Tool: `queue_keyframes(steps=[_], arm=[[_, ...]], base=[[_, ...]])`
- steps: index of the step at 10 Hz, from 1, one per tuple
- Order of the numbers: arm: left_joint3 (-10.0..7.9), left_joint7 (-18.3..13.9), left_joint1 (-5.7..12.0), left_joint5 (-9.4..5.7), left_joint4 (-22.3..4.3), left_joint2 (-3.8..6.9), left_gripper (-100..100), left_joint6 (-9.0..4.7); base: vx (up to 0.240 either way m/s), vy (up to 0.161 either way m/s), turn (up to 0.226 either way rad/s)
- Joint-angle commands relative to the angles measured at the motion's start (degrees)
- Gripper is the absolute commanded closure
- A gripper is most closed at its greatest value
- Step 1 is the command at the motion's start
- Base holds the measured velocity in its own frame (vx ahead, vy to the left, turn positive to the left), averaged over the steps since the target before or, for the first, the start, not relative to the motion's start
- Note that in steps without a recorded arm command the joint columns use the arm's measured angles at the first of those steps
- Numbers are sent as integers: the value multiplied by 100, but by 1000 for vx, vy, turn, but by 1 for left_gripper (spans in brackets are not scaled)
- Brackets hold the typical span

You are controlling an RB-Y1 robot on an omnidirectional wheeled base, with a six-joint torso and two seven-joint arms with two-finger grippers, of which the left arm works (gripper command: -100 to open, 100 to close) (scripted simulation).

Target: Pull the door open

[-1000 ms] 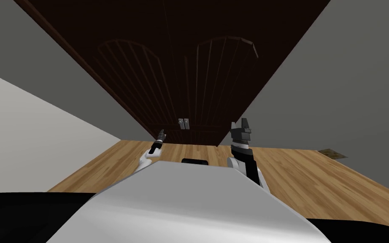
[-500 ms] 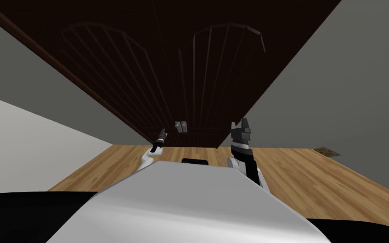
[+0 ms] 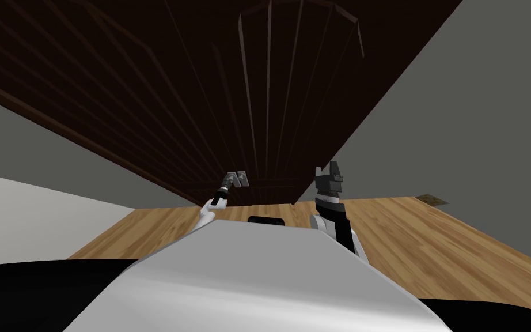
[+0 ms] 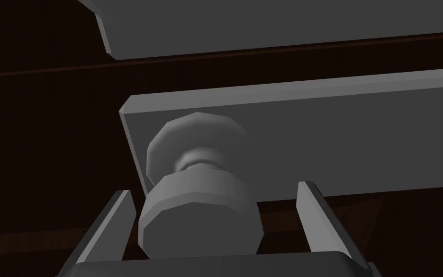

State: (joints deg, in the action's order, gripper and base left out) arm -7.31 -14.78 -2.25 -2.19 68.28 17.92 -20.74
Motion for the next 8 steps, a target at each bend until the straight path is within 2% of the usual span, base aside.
queue_keyframes(steps=[1, 6, 7, 8], arm=[[-7, -1, 0, -1, -5, 6, 100, 10], [-7, -1, 0, -1, -5, 6, 100, 10], [-86, -11, -94, -15, -43, 85, 100, 22], [-105, -19, -121, -19, -50, 109, 100, 24]], base=[[-5, 7, 13], [-15, 7, -8], [-103, 61, 80], [-158, 82, 146]])
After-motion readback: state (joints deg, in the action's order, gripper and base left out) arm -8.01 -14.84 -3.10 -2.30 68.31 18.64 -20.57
